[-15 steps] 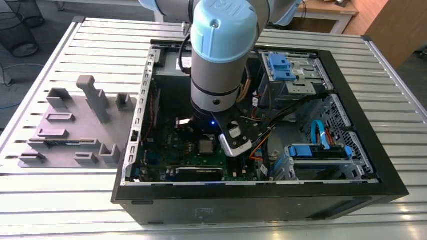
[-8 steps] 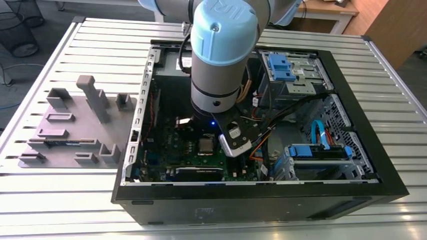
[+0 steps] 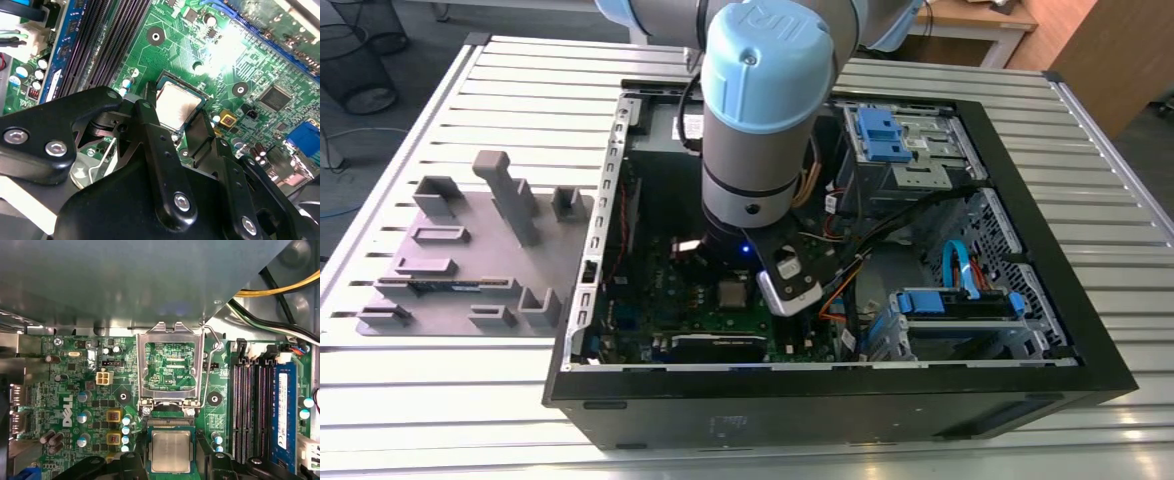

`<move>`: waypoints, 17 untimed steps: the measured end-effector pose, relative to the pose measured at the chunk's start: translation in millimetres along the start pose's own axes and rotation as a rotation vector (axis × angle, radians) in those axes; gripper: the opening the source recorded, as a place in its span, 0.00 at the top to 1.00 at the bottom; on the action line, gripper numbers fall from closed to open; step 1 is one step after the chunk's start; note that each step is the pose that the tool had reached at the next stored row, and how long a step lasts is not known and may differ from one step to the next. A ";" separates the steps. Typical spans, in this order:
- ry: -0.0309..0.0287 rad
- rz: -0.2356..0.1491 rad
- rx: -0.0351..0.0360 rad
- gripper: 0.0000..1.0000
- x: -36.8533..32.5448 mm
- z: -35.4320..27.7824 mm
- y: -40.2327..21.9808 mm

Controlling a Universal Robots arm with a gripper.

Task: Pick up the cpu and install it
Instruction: 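Place the cpu into insertion slot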

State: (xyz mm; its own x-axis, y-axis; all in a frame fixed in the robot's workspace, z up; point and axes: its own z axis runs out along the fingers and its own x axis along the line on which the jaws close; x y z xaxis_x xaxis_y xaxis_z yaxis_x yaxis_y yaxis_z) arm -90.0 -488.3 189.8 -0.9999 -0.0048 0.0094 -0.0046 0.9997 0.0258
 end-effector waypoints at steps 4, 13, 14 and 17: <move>0.0001 0.000 0.0003 0.53 0.0 0.4 0.0; -0.0002 0.000 -0.0060 0.53 2.4 0.5 0.0; -0.0002 0.000 -0.0062 0.53 2.5 0.6 0.0; -0.0001 0.000 -0.0061 0.53 2.5 0.6 0.0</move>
State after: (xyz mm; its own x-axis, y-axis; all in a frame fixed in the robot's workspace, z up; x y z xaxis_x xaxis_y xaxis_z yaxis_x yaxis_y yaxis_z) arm -92.5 -488.3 189.3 -0.9999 -0.0049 0.0094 -0.0046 0.9995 0.0319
